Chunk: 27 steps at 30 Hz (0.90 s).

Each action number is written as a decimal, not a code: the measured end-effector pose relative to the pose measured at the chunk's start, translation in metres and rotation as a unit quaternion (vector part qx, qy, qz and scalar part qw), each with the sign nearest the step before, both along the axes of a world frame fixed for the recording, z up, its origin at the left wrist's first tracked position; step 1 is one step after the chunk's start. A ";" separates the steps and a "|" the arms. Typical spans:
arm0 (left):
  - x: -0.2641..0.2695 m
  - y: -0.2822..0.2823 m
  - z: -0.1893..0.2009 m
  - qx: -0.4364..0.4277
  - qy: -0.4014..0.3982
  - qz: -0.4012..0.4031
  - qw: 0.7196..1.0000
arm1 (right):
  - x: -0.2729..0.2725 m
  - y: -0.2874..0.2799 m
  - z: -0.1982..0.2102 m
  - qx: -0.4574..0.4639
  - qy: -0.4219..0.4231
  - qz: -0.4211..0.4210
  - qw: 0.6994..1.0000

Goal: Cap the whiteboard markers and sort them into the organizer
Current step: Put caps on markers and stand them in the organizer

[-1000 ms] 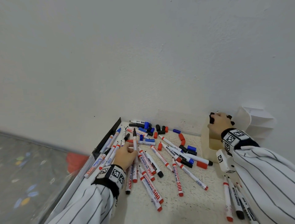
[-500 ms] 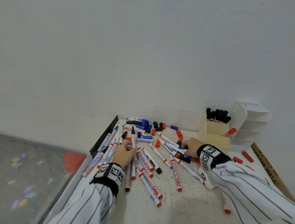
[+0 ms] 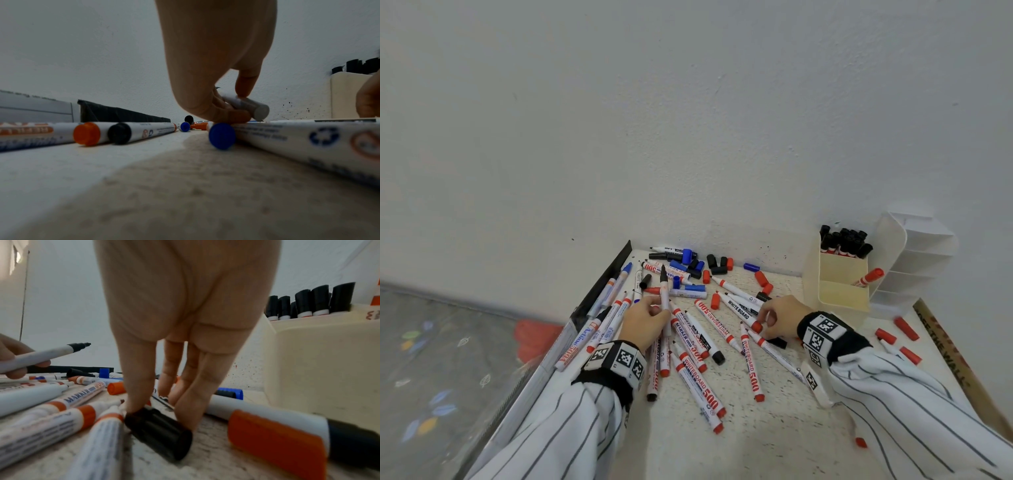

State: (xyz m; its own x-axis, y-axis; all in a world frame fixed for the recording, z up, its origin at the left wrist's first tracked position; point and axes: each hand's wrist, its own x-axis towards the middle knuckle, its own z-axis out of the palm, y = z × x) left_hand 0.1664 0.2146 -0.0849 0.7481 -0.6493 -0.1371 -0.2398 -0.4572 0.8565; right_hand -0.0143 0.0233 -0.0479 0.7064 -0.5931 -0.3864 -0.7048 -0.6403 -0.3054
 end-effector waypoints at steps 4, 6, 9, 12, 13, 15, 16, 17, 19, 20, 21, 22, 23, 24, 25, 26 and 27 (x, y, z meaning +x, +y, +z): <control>0.000 0.000 0.000 0.000 -0.004 -0.003 1.000 | -0.003 0.003 -0.004 0.007 -0.015 0.007 1.000; -0.001 0.000 0.000 -0.001 -0.005 -0.004 1.000 | -0.005 0.002 -0.004 -0.007 -0.022 0.007 1.000; -0.002 0.000 0.002 -0.009 -0.016 -0.009 1.000 | -0.007 0.000 0.000 -0.036 -0.070 -0.015 0.997; -0.005 0.000 0.004 -0.023 -0.029 -0.007 0.999 | -0.008 -0.004 0.005 -0.057 -0.128 -0.045 0.989; -0.005 0.000 0.005 -0.027 -0.033 -0.007 0.999 | -0.008 -0.005 0.006 -0.056 -0.143 -0.053 0.987; -0.006 0.001 0.006 -0.027 -0.045 -0.014 0.999 | -0.008 -0.005 0.008 -0.044 -0.169 -0.067 0.982; -0.006 0.001 0.006 -0.027 -0.050 -0.019 0.998 | -0.008 -0.005 0.010 -0.037 -0.181 -0.066 0.981; -0.006 0.002 0.006 -0.027 -0.053 -0.023 0.998 | -0.007 -0.003 0.012 -0.033 -0.193 -0.060 0.979; -0.007 0.003 0.007 -0.028 -0.059 -0.034 0.997 | -0.006 0.002 0.016 -0.022 -0.225 -0.046 0.973; -0.008 0.003 0.009 -0.026 -0.062 -0.043 0.997 | -0.006 0.004 0.018 -0.013 -0.243 -0.043 0.969; -0.009 0.003 0.011 -0.024 -0.066 -0.056 0.996 | -0.006 0.007 0.020 -0.008 -0.259 -0.040 0.965; -0.011 0.003 0.013 -0.022 -0.073 -0.068 0.995 | -0.007 0.009 0.021 -0.008 -0.270 -0.038 0.962; -0.014 0.003 0.016 -0.023 -0.078 -0.080 0.993 | -0.006 0.011 0.023 -0.008 -0.285 -0.036 0.958; -0.017 0.003 0.018 -0.027 -0.080 -0.092 0.992 | -0.005 0.013 0.024 -0.007 -0.300 -0.034 0.953; -0.019 0.002 0.020 -0.032 -0.079 -0.105 0.991 | -0.004 0.016 0.025 -0.008 -0.315 -0.029 0.948; -0.022 0.001 0.021 -0.034 -0.080 -0.119 0.989 | -0.002 0.019 0.027 -0.011 -0.328 -0.024 0.944; -0.024 0.000 0.021 -0.034 -0.082 -0.132 0.987 | -0.001 0.022 0.028 -0.018 -0.339 -0.015 0.941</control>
State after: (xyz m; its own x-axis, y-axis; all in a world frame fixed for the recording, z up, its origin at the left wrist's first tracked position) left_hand 0.1422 0.2147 -0.0641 0.5604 -0.8279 0.0224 -0.4805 -0.3030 0.8230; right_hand -0.0152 0.0449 -0.0199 0.7665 -0.6202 0.1668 -0.3739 -0.6421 -0.6692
